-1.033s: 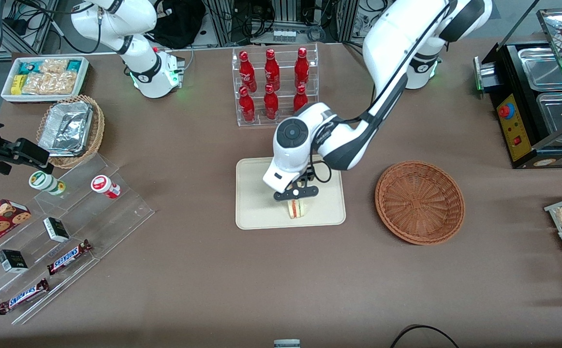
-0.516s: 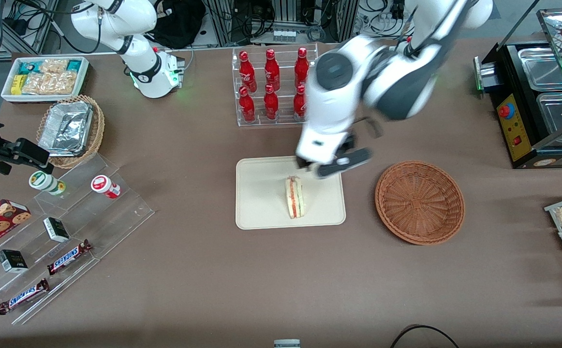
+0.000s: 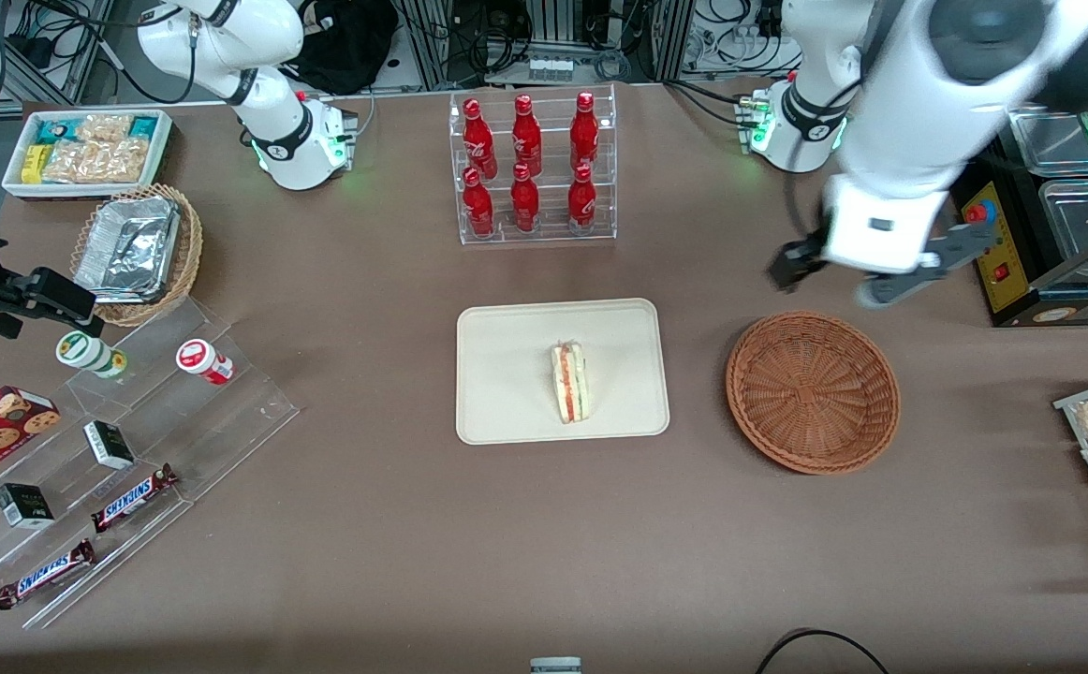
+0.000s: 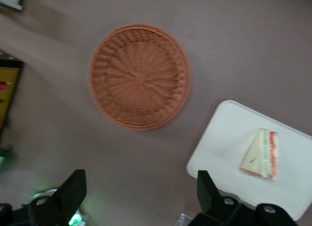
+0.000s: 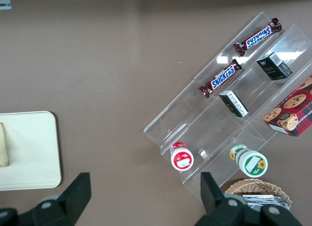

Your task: Place sandwich from basket to tray

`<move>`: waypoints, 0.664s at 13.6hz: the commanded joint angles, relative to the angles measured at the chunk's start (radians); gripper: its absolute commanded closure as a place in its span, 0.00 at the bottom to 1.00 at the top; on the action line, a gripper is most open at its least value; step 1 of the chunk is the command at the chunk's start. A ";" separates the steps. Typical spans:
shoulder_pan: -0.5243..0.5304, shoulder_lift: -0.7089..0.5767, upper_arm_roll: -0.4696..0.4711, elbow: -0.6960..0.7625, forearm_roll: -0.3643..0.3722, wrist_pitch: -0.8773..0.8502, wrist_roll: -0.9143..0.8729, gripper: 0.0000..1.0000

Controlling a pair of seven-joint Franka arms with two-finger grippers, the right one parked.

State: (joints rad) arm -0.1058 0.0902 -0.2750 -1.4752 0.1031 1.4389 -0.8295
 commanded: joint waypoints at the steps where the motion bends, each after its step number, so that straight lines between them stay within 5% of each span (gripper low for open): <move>1: 0.090 -0.043 -0.007 -0.028 -0.017 -0.037 0.137 0.00; 7: 0.216 -0.107 0.003 -0.051 -0.025 -0.104 0.491 0.00; 9: 0.171 -0.138 0.116 -0.076 -0.029 -0.110 0.616 0.00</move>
State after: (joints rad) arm 0.0867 0.0187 -0.2325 -1.4940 0.0933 1.3332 -0.3289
